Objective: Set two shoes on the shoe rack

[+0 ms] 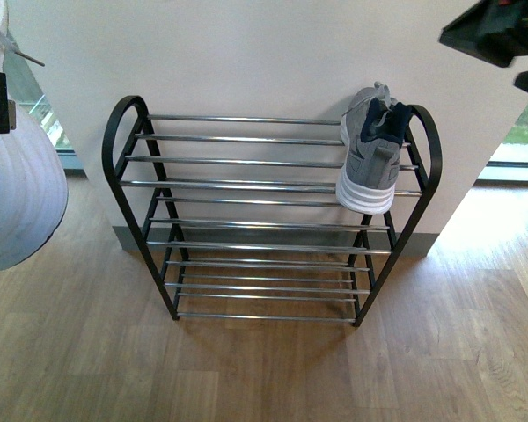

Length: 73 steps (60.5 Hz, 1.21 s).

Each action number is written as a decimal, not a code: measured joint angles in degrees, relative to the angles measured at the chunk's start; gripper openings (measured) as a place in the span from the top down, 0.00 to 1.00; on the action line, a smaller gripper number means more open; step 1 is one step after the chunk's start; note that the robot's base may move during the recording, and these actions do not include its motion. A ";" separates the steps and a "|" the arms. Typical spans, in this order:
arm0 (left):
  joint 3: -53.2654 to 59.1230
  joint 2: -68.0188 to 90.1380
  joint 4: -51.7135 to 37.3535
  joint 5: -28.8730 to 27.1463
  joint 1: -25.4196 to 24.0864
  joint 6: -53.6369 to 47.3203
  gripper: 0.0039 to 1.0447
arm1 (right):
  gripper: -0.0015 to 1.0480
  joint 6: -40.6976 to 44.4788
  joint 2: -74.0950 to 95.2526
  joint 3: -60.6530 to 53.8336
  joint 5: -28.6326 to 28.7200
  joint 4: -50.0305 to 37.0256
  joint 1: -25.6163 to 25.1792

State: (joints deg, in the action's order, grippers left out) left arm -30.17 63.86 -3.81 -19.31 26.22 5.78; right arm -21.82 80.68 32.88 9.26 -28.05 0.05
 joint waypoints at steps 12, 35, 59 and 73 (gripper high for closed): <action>0.00 0.00 0.00 0.00 0.00 0.00 0.99 | 0.09 2.99 -20.74 -9.70 2.34 8.00 -4.70; 0.00 0.00 0.00 0.09 0.02 0.00 0.99 | 0.28 13.88 -33.48 -18.51 3.39 -3.08 -13.25; 0.00 0.00 0.00 -0.02 0.02 0.00 0.99 | 0.98 21.27 -45.90 -27.26 -3.23 -0.63 -6.34; 0.00 0.00 0.00 0.02 0.02 0.00 0.99 | 0.98 21.55 -52.17 -29.48 -8.94 3.32 -0.37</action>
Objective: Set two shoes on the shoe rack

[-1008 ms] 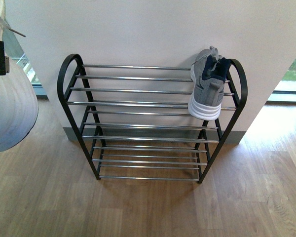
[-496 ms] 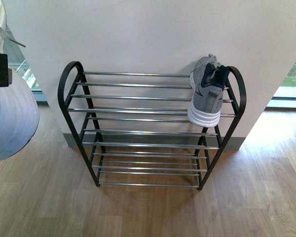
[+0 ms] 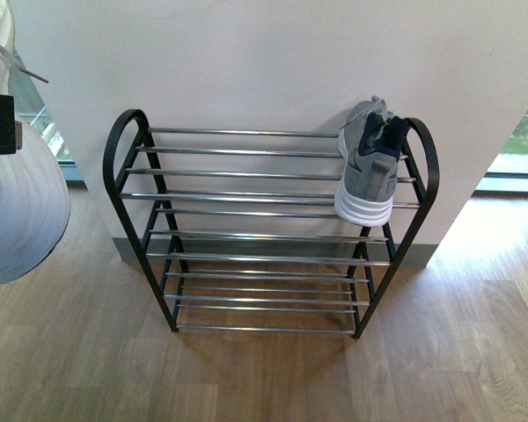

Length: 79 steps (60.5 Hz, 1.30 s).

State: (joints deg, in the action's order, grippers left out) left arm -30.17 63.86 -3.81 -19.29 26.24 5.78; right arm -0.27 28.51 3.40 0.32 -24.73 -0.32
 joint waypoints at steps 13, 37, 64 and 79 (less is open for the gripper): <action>0.00 0.00 0.00 -0.02 0.00 0.00 0.99 | 0.98 0.00 -4.66 -1.29 -0.31 3.39 0.09; 0.00 0.00 0.00 -0.02 0.00 -0.02 0.99 | 0.98 0.04 -11.89 -2.32 -0.35 8.00 0.11; 0.00 0.00 0.00 -0.02 0.00 0.00 0.99 | 0.98 0.04 -22.40 -2.32 -0.22 20.09 0.11; 0.00 0.00 0.00 0.09 0.00 0.00 0.99 | 0.98 0.07 -28.11 -2.32 -0.35 24.55 0.11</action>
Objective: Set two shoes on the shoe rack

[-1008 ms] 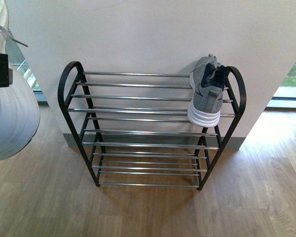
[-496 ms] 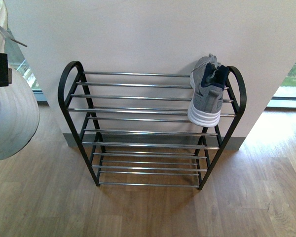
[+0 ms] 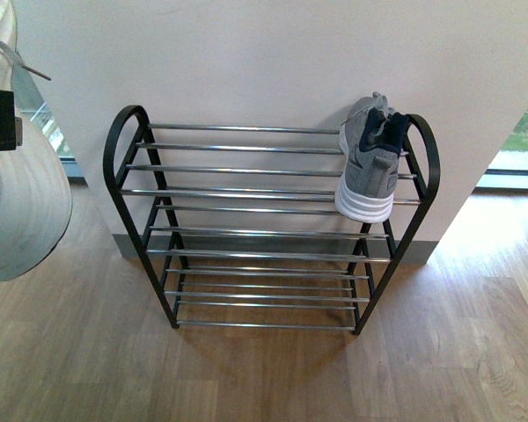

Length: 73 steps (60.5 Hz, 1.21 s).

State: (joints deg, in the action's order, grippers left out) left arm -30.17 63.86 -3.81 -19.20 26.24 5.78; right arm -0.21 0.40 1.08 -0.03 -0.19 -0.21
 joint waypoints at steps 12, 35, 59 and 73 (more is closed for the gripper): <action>0.00 0.00 0.11 0.15 0.00 0.28 0.99 | 0.91 0.04 -0.04 0.00 0.00 0.00 0.00; -15.10 16.94 1.42 9.25 -2.34 -8.00 0.99 | 0.32 0.04 -0.07 0.00 0.00 0.00 0.00; -50.36 51.23 15.74 20.20 -2.49 -23.37 0.99 | 0.09 0.04 -0.07 0.00 0.00 0.00 0.00; -69.07 68.43 25.14 21.07 -1.33 -26.14 0.99 | 0.09 0.04 -0.07 0.00 0.02 0.00 0.00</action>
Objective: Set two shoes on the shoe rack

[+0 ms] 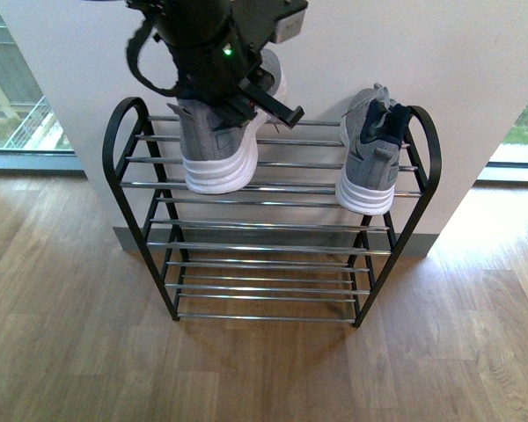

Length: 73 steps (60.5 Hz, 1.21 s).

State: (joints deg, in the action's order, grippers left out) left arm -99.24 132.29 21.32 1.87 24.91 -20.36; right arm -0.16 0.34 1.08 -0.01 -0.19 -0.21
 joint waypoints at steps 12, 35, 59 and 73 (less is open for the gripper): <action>-12.17 9.20 4.46 0.37 1.84 -0.74 0.99 | 0.09 0.00 0.00 0.02 0.00 0.00 0.00; -29.88 22.21 10.75 -1.68 4.15 0.33 0.99 | 0.09 0.00 0.00 0.00 -0.02 0.00 0.00; -46.31 31.87 15.52 -2.19 5.64 4.22 0.81 | 0.09 0.00 0.00 0.00 0.00 0.00 0.00; -41.09 28.92 8.37 -1.92 5.64 10.14 0.43 | 0.09 0.00 0.00 0.00 0.00 0.00 0.00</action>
State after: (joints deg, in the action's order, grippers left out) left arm -140.33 161.21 29.69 -0.05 30.55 -10.22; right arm -0.16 0.34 1.08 -0.01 -0.19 -0.21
